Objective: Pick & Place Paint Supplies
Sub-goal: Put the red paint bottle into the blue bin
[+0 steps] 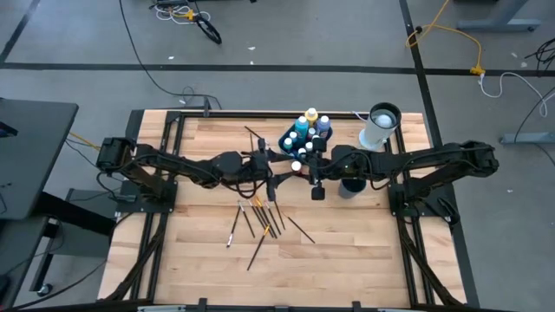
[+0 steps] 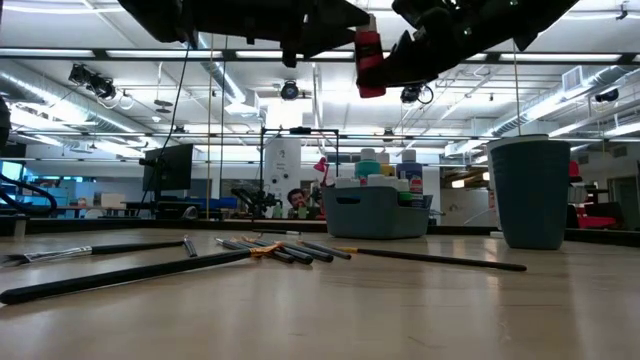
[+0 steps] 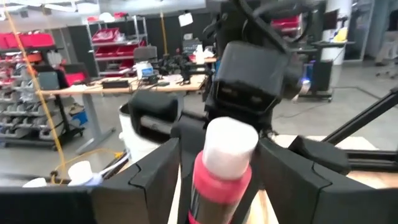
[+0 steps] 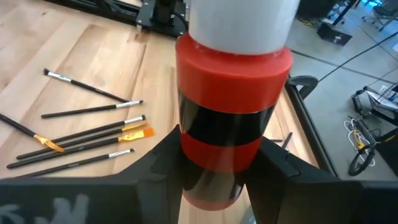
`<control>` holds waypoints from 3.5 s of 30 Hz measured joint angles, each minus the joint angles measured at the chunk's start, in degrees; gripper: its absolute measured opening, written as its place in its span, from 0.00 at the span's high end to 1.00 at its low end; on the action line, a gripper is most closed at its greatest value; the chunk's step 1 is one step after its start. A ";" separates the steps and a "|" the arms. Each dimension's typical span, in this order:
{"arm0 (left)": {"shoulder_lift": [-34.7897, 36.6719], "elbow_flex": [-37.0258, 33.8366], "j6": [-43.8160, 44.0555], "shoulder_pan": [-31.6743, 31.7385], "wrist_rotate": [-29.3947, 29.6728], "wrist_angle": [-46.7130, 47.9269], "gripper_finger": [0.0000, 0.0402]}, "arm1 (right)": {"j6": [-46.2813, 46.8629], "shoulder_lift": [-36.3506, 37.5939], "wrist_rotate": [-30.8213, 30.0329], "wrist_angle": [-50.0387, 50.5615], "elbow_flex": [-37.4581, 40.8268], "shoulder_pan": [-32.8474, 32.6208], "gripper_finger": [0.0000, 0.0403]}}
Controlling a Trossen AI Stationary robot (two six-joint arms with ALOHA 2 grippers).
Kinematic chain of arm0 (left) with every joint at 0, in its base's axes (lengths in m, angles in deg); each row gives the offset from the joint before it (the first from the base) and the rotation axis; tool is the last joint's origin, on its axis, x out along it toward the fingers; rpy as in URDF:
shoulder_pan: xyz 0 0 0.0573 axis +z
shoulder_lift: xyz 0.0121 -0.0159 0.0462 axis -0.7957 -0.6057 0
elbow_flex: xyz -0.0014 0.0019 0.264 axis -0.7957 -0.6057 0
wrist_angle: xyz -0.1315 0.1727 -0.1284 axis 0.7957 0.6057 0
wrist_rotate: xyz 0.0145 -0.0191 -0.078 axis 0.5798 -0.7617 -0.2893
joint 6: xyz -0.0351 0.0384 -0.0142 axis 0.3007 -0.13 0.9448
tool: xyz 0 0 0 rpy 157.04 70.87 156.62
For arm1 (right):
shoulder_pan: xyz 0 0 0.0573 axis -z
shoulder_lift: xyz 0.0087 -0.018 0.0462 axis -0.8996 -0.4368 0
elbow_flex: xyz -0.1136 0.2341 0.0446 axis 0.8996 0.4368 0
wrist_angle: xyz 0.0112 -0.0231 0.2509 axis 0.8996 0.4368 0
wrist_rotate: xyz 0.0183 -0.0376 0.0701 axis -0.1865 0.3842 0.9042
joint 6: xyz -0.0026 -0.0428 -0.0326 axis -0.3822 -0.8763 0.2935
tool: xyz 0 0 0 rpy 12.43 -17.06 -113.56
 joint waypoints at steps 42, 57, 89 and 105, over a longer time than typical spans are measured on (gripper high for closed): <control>-0.08 -0.02 1.39 1.60 5.22 5.45 0.61 | 1.87 -4.39 -9.90 -0.63 -0.01 -0.30 0.50; -14.16 -0.01 9.62 9.74 4.74 -11.77 0.61 | 9.16 -3.37 -14.72 17.99 0.00 -2.36 0.46; -29.05 0.07 11.09 13.92 5.77 -19.08 0.43 | 7.72 -3.34 -10.08 15.06 0.00 -2.25 0.47; -20.09 0.11 3.80 12.13 5.97 -15.66 0.37 | 12.22 -3.35 -0.23 14.45 -0.02 -2.29 0.47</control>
